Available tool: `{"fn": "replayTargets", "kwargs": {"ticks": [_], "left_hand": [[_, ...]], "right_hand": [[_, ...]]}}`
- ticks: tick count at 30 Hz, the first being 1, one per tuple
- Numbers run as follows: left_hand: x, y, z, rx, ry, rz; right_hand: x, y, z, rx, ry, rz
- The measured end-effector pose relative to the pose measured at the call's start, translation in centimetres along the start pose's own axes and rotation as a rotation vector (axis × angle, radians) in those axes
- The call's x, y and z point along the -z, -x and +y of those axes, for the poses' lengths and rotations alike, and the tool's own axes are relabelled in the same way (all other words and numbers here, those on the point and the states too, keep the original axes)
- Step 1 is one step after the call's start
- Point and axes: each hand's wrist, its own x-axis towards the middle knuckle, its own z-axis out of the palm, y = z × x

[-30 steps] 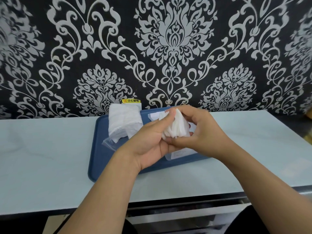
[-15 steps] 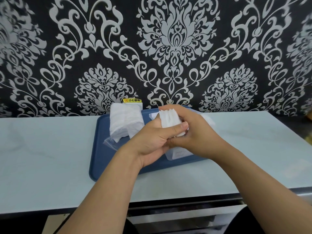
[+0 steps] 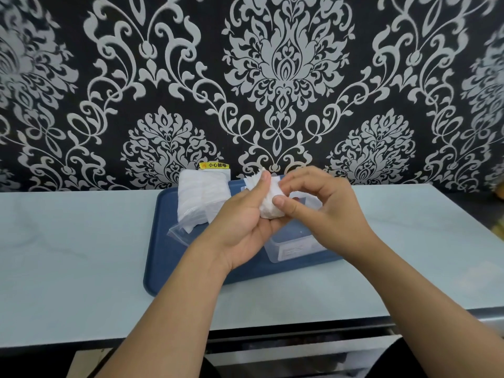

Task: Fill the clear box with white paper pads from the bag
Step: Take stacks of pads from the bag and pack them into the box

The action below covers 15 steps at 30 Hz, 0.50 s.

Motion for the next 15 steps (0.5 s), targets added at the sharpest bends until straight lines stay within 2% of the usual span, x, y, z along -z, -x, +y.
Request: {"fn": "replayTargets", "kwargs": {"ticks": [7,10,15], "left_hand": [[0.2,-0.2,-0.2,-0.019,-0.005,-0.006],[0.2,-0.4,-0.2,-0.024,-0.019,0.014],[0.3,-0.7,-0.4,-0.033,-0.034,0.054]], "right_hand": [[0.2,-0.2,-0.3,-0.164,-0.223,0.01],[0.0,0.0,-0.7,-0.155,-0.131,0.059],[-0.1,0.1,-1.4,-0.032,0.161,0.268]]}}
